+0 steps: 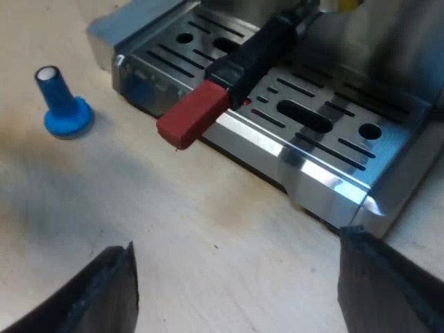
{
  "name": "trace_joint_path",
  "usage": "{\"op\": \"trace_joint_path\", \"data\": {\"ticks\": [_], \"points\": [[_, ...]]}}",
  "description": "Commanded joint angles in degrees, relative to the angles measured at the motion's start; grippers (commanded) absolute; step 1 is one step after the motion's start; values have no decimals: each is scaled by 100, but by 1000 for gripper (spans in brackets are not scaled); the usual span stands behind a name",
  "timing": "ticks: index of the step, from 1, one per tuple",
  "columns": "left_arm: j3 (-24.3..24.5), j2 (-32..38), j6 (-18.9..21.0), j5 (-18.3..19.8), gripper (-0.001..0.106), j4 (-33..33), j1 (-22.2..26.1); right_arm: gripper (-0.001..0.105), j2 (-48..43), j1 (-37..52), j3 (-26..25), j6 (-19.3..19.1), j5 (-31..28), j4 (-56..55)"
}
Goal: Grind coffee beans and then tamp
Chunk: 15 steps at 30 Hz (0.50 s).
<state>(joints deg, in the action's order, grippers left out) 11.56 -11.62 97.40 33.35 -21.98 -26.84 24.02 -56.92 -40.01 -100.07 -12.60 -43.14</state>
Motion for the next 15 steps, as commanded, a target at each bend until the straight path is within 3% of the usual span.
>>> {"op": "trace_joint_path", "data": {"ticks": [1, 5, 7, 11, 15], "points": [[1, -17, 8, -38, 65, 128, -30, 62, 182, -355, -53, 158, -582, 190], [1, -17, 8, -38, 66, 128, -30, 62, 419, -853, -53, 342, -1158, 289], [1, -17, 8, -38, 66, 128, -30, 62, 633, -1347, -53, 759, -1844, 310], [1, -17, 8, -38, 66, 128, -30, 61, 904, -2142, -53, 912, -2713, 328], [1, -17, 8, -38, 66, 128, -30, 50, 1187, -2893, 11, 1409, -3448, 543]]}}
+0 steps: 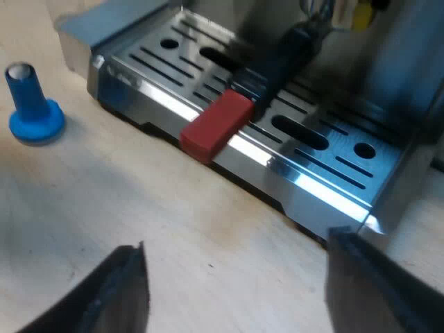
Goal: Grind coffee beans and then tamp
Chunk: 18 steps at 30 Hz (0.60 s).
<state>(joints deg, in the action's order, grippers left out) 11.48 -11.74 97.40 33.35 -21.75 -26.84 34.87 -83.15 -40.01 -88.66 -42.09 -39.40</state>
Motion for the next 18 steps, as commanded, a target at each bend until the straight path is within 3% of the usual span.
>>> {"op": "trace_joint_path", "data": {"ticks": [1, 3, 8, 15, 18], "points": [[9, -5, 8, -38, 66, 104, -30, 48, 163, -418, 58, 405, -687, 264], [9, -5, 8, -38, 66, 104, -30, 47, 339, -795, 227, 707, -1017, 570], [9, -5, 8, -38, 66, 104, -30, 46, 866, -1274, 680, 1029, -1439, 1589], [9, -5, 8, -38, 66, 104, -30, 16, 1808, -1303, 846, 1045, -1704, 2815], [9, -5, 8, -38, 66, 104, -30, 9, 2139, -1303, 846, 1045, -1870, 3196]]}}
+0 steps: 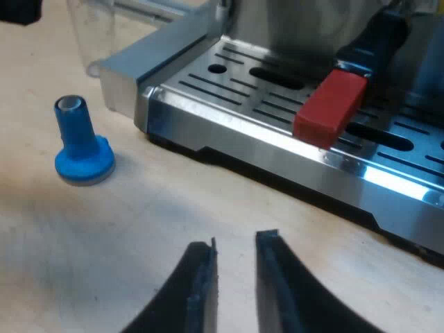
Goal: Grind coffee beans and then tamp
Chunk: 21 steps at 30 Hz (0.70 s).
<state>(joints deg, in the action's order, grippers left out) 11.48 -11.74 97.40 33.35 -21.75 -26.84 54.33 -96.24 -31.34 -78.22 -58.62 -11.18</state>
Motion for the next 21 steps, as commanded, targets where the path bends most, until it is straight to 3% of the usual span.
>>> {"op": "trace_joint_path", "data": {"ticks": [1, 5, 11, 21], "points": [[9, -5, 8, -38, 66, 104, -30, 8, 341, 6, -20, 1, -317, 551], [9, -5, 8, -38, 66, 104, -30, 8, 782, 6, -20, 1, -724, 1001], [9, -5, 8, -38, 66, 104, -30, 8, 1269, 301, -20, 1, -884, 1855], [9, -5, 8, -38, 66, 104, -30, 8, 1745, 1155, -20, 1, -274, 2961]]}}
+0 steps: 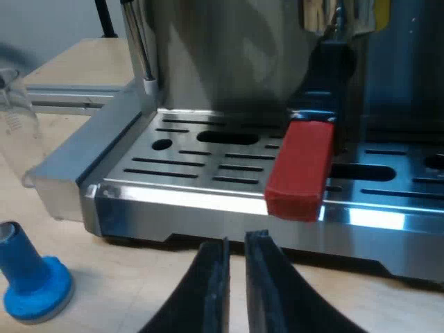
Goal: Grind coffee beans and then tamp
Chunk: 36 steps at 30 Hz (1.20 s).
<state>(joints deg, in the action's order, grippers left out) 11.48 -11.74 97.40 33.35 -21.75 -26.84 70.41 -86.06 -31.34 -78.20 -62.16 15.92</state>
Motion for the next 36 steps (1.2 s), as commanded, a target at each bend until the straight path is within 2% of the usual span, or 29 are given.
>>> {"op": "trace_joint_path", "data": {"ticks": [1, 7, 13, 25, 36], "points": [[9, -5, 8, -38, 66, 104, -30, 8, 209, 184, -20, -1, 75, 307], [9, -5, 8, -38, 66, 104, -30, 8, 515, 196, -20, -1, 0, 553], [9, -5, 8, -38, 66, 104, -30, 8, 819, 196, -20, -1, -472, 811], [9, -5, 8, -38, 66, 104, -30, 8, 994, 487, -55, -1, -401, 1353], [9, -5, 8, -38, 66, 104, -30, 8, 994, 863, -56, -12, -311, 1353]]}}
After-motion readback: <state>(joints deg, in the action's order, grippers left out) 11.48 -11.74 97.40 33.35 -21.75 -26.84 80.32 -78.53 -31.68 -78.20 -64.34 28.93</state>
